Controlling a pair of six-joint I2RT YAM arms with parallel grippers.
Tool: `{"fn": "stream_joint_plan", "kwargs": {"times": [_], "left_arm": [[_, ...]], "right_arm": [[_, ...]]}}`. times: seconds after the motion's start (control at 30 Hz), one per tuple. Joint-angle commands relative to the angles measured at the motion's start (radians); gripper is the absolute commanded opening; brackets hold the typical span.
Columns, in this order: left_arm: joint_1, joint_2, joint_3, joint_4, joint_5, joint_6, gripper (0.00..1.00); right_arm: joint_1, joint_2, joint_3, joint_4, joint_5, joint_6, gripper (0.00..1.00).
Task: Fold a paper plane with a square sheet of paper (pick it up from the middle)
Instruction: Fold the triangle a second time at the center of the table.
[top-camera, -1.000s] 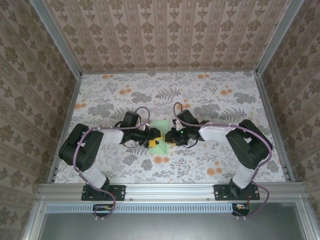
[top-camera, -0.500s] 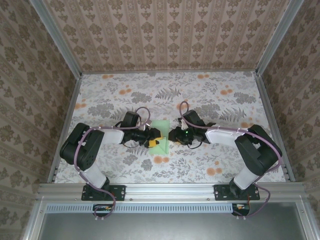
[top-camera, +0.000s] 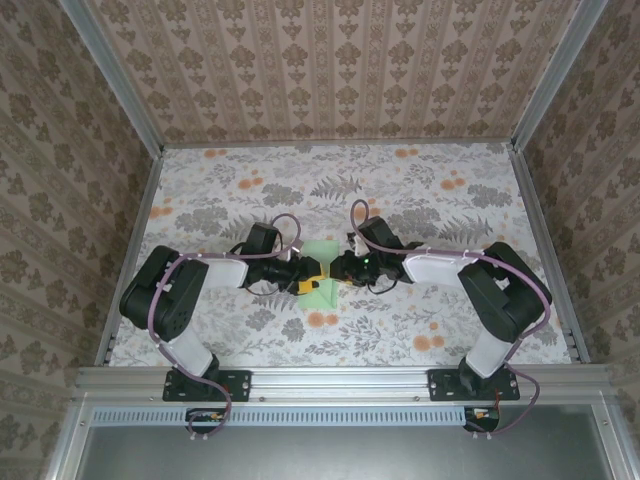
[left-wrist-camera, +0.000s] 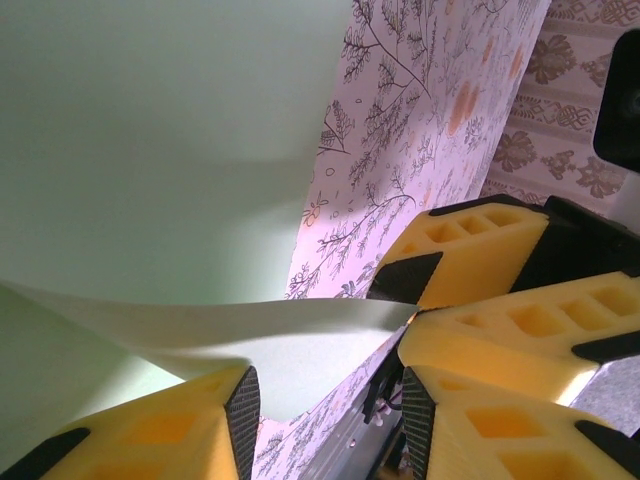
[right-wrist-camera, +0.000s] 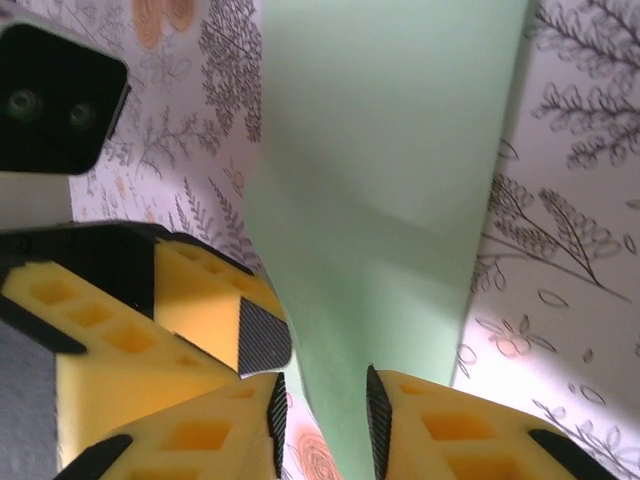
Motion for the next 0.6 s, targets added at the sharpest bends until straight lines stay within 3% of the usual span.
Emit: {"fn": "stream_joint_plan", "kwargs": {"times": [0.0,0.27,0.57], "left_arm": [[-0.006,0.017,0.012,0.006,0.004,-0.005,0.44],[-0.009,0.001,0.014,0.008,0.004,0.002,0.43],[-0.022,-0.05,0.028,0.043,0.019,-0.003,0.41]], "right_arm": [[0.007,0.032,0.043,0.02,-0.016,-0.009,0.28],[0.006,0.051,0.061,-0.028,0.017,-0.035,0.09],[0.002,0.08,0.085,-0.089,0.046,-0.111,0.02]]}}
